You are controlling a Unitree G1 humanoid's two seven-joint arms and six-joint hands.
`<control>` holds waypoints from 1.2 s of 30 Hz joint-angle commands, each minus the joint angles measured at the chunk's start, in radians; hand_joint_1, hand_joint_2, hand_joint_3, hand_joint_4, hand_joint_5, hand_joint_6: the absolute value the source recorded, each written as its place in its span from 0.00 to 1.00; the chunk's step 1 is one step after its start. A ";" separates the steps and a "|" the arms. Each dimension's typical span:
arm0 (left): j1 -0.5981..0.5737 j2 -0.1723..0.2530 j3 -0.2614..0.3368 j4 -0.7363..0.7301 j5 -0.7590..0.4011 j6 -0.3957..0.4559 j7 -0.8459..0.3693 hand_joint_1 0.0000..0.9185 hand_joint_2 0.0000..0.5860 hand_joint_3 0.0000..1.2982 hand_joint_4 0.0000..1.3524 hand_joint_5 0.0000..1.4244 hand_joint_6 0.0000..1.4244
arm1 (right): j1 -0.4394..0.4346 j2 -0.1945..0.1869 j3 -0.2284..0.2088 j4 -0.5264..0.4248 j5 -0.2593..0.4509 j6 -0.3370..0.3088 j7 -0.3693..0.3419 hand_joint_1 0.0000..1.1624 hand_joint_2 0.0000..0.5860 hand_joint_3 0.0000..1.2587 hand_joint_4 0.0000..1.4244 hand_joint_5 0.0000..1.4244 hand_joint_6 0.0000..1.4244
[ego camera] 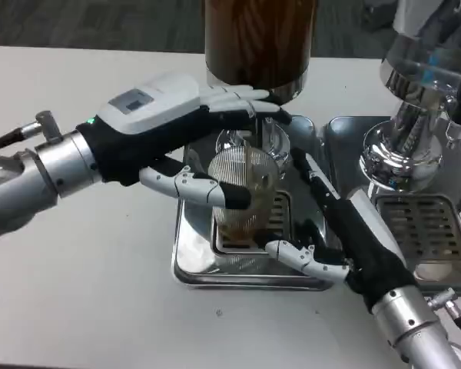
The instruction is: Grasp the cup under the faucet to collect the drink, then remove the cup.
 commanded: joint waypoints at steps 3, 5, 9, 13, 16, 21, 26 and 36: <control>0.036 0.012 -0.018 0.013 0.043 0.026 -0.037 0.00 0.17 0.15 0.03 0.06 0.09 | -0.039 -0.003 0.000 0.040 -0.003 -0.018 -0.004 0.62 0.37 0.00 0.00 0.00 0.00; 0.038 0.013 -0.017 0.011 0.044 0.025 -0.035 0.00 0.17 0.15 0.03 0.06 0.09 | -0.046 -0.002 0.000 0.049 -0.003 -0.020 -0.005 0.62 0.37 0.00 0.00 0.00 0.00; 0.042 0.017 -0.010 0.008 0.043 0.024 -0.026 0.00 0.17 0.15 0.03 0.06 0.09 | -0.059 -0.002 -0.002 0.066 -0.002 -0.026 -0.007 0.62 0.37 0.00 0.00 0.00 0.00; 0.042 0.021 0.003 0.004 0.038 0.022 -0.012 0.00 0.17 0.15 0.03 0.06 0.09 | -0.068 -0.001 -0.002 0.082 -0.004 -0.031 -0.011 0.62 0.38 0.00 0.00 0.00 0.00; 0.041 0.022 0.012 0.006 0.030 0.019 -0.010 0.00 0.17 0.14 0.03 0.06 0.09 | -0.074 0.001 -0.003 0.093 -0.004 -0.036 -0.015 0.62 0.38 0.00 0.00 0.00 0.00; 0.039 0.021 0.022 0.011 0.020 0.021 -0.014 0.00 0.17 0.14 0.02 0.06 0.09 | -0.086 0.002 -0.001 0.108 -0.007 -0.043 -0.017 0.61 0.37 0.00 0.00 0.00 0.00; 0.038 0.018 0.038 0.024 -0.005 0.024 -0.027 0.00 0.18 0.14 0.02 0.06 0.10 | -0.099 0.006 -0.002 0.131 -0.005 -0.048 -0.022 0.61 0.38 0.00 0.00 0.00 0.00; 0.038 0.012 0.073 0.032 -0.047 0.031 -0.058 0.00 0.17 0.14 0.02 0.06 0.10 | -0.125 0.011 -0.003 0.160 0.000 -0.056 -0.023 0.60 0.39 0.00 0.00 0.00 0.00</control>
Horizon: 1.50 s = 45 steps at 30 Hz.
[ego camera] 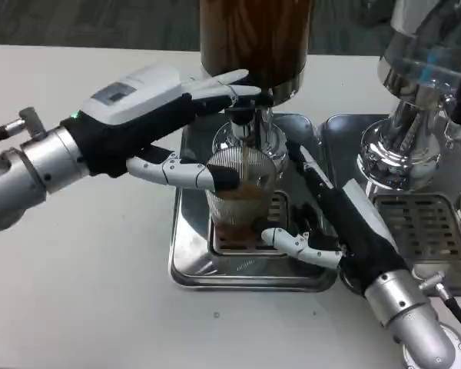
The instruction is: Grasp the cup under the faucet to collect the drink, then remove the cup.
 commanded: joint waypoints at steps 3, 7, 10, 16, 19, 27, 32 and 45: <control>0.034 0.002 0.036 0.019 -0.052 0.017 -0.046 0.00 0.17 0.14 0.02 0.06 0.10 | -0.018 0.007 -0.004 0.022 0.004 -0.022 -0.011 0.60 0.39 0.00 0.00 0.00 0.00; 0.035 -0.002 0.064 0.018 -0.087 0.016 -0.062 0.00 0.18 0.13 0.02 0.06 0.11 | -0.021 0.007 -0.008 0.027 0.008 -0.025 -0.009 0.60 0.39 0.00 0.00 0.00 0.00; 0.035 -0.006 0.091 0.019 -0.113 0.014 -0.069 0.00 0.18 0.13 0.02 0.06 0.12 | -0.024 0.009 -0.011 0.032 0.012 -0.029 -0.011 0.60 0.39 0.00 0.00 0.00 0.00; 0.039 -0.016 0.140 0.022 -0.147 0.002 -0.070 0.00 0.19 0.13 0.02 0.07 0.14 | -0.027 0.010 -0.018 0.045 0.019 -0.043 -0.017 0.60 0.39 0.00 0.00 0.00 0.00; 0.042 -0.020 0.159 0.021 -0.163 0.000 -0.072 0.00 0.19 0.13 0.02 0.07 0.14 | -0.028 0.012 -0.020 0.046 0.021 -0.048 -0.020 0.59 0.40 0.00 0.00 0.00 0.00; 0.060 -0.026 0.202 0.017 -0.222 0.013 -0.101 0.00 0.21 0.13 0.02 0.08 0.15 | -0.035 0.013 -0.021 0.057 0.025 -0.054 -0.013 0.59 0.40 0.00 0.00 0.00 0.00; 0.104 -0.016 0.232 0.011 -0.259 0.029 -0.128 0.00 0.22 0.14 0.03 0.08 0.16 | -0.047 0.011 -0.019 0.076 0.026 -0.058 -0.007 0.59 0.39 0.00 0.00 0.00 0.00; 0.235 0.008 0.304 0.002 -0.297 0.065 -0.146 0.00 0.22 0.15 0.04 0.09 0.16 | -0.076 0.016 -0.016 0.135 0.046 -0.096 0.007 0.58 0.37 0.00 0.00 0.00 0.00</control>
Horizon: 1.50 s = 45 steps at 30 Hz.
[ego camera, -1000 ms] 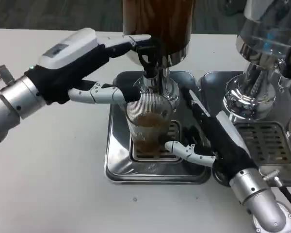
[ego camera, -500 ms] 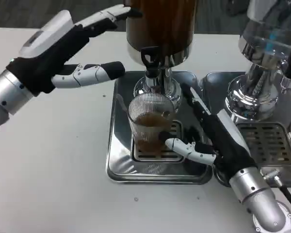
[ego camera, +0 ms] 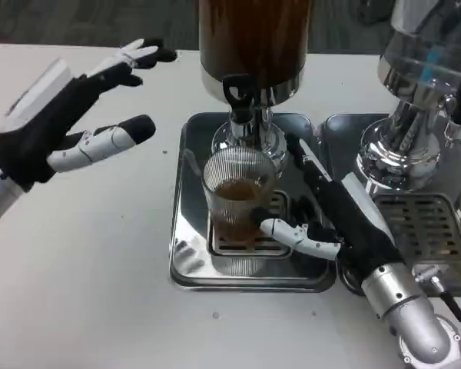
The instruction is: Grasp the cup under the faucet to collect the drink, then remove the cup.
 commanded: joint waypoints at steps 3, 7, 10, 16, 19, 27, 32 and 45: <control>0.053 0.018 0.033 -0.010 -0.020 0.023 -0.017 0.00 0.22 0.15 0.04 0.09 0.17 | -0.026 0.007 -0.004 0.036 0.014 -0.037 0.009 0.58 0.37 0.00 0.00 0.00 0.00; 0.077 0.012 0.033 -0.013 -0.025 0.032 -0.026 0.00 0.22 0.17 0.05 0.10 0.18 | -0.040 0.013 -0.002 0.060 0.010 -0.043 0.007 0.58 0.36 0.00 0.00 0.00 0.00; 0.092 0.008 0.031 -0.018 -0.026 0.037 -0.032 0.00 0.24 0.18 0.06 0.10 0.18 | -0.050 0.017 0.001 0.078 0.009 -0.049 0.009 0.58 0.36 0.00 0.00 0.00 0.00; 0.123 0.006 0.031 -0.027 -0.026 0.044 -0.035 0.00 0.24 0.18 0.06 0.10 0.18 | -0.075 0.025 0.010 0.118 0.006 -0.059 0.018 0.57 0.33 0.00 0.00 0.00 0.00; 0.141 0.008 0.033 -0.034 -0.026 0.047 -0.034 0.00 0.24 0.19 0.07 0.10 0.18 | -0.085 0.030 0.014 0.139 0.005 -0.066 0.021 0.57 0.33 0.00 0.00 0.00 0.00; 0.177 0.017 0.042 -0.051 -0.031 0.060 -0.029 0.00 0.26 0.22 0.10 0.11 0.19 | -0.112 0.043 0.029 0.177 -0.013 -0.066 0.009 0.56 0.33 0.00 0.00 0.00 0.02; 0.194 0.017 0.047 -0.060 -0.028 0.065 -0.028 0.00 0.27 0.22 0.11 0.12 0.19 | -0.116 0.056 0.036 0.192 -0.029 -0.066 -0.007 0.56 0.33 0.00 0.00 0.00 0.04; 0.223 0.024 0.064 -0.072 -0.018 0.074 -0.020 0.00 0.30 0.25 0.12 0.12 0.20 | -0.154 0.089 0.069 0.288 -0.068 -0.092 -0.074 0.61 0.31 0.00 0.00 0.03 0.21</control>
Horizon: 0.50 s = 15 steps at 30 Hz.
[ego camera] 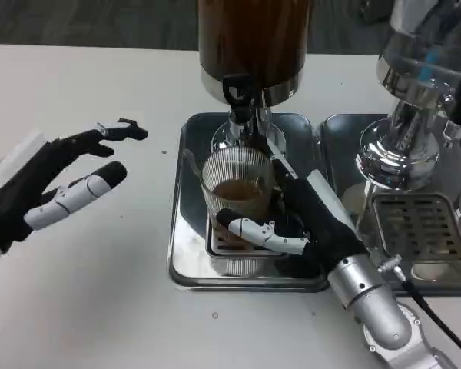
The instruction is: Grasp the cup under the faucet to collect the drink, then remove the cup.
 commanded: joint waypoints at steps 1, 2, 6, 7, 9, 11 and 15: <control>0.022 0.015 0.005 -0.013 0.007 0.012 0.007 0.00 0.30 0.25 0.12 0.12 0.20 | -0.017 0.016 0.023 0.051 -0.027 -0.007 -0.016 0.62 0.32 0.00 0.00 0.05 0.23; 0.024 0.015 0.005 -0.015 0.007 0.012 0.008 0.00 0.29 0.25 0.13 0.12 0.20 | -0.021 0.018 0.027 0.062 -0.034 -0.005 -0.024 0.63 0.32 0.00 0.00 0.06 0.25; 0.029 0.015 0.004 -0.016 0.011 0.016 0.012 0.00 0.30 0.26 0.14 0.13 0.20 | -0.034 0.023 0.038 0.093 -0.057 0.002 -0.060 0.65 0.32 0.00 0.00 0.14 0.33; 0.031 0.015 0.004 -0.016 0.012 0.017 0.012 0.00 0.30 0.26 0.14 0.13 0.20 | -0.035 0.023 0.040 0.097 -0.061 0.003 -0.067 0.66 0.32 0.00 0.01 0.15 0.35; 0.033 0.015 0.003 -0.017 0.014 0.017 0.014 0.00 0.30 0.27 0.14 0.13 0.20 | -0.036 0.027 0.044 0.105 -0.072 0.003 -0.091 0.67 0.32 0.00 0.04 0.19 0.41; 0.036 0.015 0.002 -0.019 0.018 0.017 0.016 0.00 0.30 0.27 0.14 0.13 0.20 | -0.035 0.031 0.050 0.113 -0.082 0.001 -0.118 0.67 0.32 0.02 0.10 0.25 0.50; 0.043 0.017 0.002 -0.023 0.021 0.016 0.022 0.00 0.31 0.27 0.15 0.13 0.20 | -0.016 0.039 0.054 0.118 -0.097 -0.018 -0.189 0.68 0.32 0.17 0.29 0.42 0.71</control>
